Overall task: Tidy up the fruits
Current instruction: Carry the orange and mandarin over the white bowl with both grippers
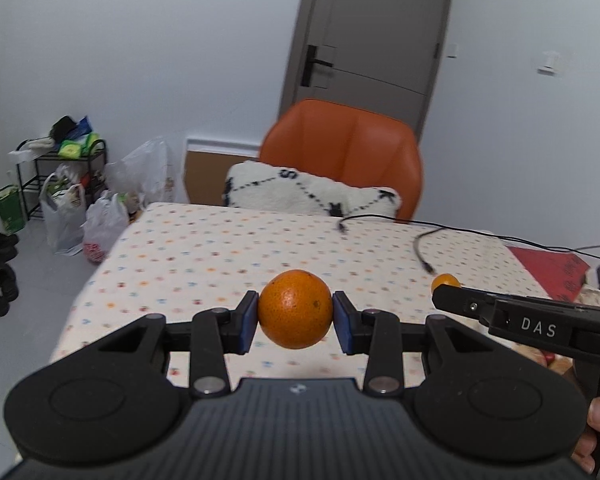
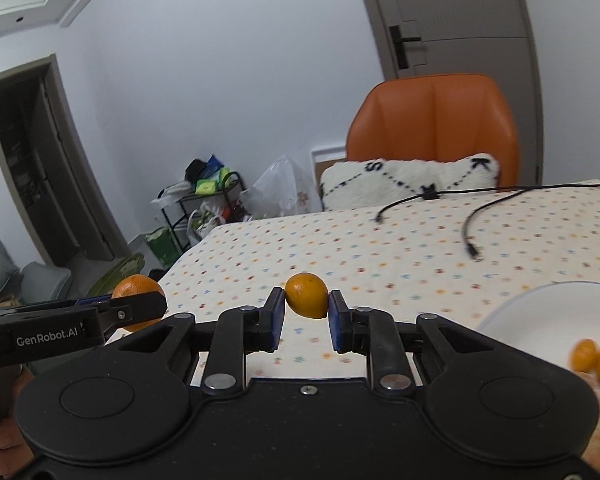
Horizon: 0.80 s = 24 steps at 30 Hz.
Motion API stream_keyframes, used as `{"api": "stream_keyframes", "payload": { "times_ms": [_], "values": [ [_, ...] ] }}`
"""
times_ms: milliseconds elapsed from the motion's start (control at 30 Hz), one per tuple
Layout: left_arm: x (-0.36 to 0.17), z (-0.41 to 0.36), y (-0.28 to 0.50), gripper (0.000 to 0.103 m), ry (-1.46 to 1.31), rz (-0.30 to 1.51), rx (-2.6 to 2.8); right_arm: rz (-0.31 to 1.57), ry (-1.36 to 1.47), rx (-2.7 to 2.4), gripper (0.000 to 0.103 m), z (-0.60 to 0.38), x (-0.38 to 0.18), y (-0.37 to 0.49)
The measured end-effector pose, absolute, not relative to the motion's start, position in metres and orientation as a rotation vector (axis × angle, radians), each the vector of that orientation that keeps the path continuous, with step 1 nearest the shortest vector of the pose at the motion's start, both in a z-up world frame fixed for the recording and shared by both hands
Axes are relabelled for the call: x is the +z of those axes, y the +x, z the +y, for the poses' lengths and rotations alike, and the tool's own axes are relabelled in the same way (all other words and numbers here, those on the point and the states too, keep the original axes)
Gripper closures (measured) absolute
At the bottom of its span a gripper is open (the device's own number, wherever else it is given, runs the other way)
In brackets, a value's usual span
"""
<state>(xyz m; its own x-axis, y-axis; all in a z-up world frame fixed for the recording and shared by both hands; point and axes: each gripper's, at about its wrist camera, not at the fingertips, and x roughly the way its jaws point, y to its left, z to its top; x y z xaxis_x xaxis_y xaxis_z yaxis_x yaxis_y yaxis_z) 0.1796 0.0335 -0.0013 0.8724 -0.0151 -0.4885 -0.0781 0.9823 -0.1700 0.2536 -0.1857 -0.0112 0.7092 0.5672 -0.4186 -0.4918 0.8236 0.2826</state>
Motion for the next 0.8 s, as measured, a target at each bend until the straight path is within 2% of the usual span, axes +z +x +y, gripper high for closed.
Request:
{"api": "stream_keyframes", "payload": {
  "times_ms": [800],
  "values": [
    [-0.005,-0.078,0.201,0.065,-0.079,0.551,-0.092,0.478,0.269,0.496,0.081,-0.298,-0.031,0.247]
  ]
}}
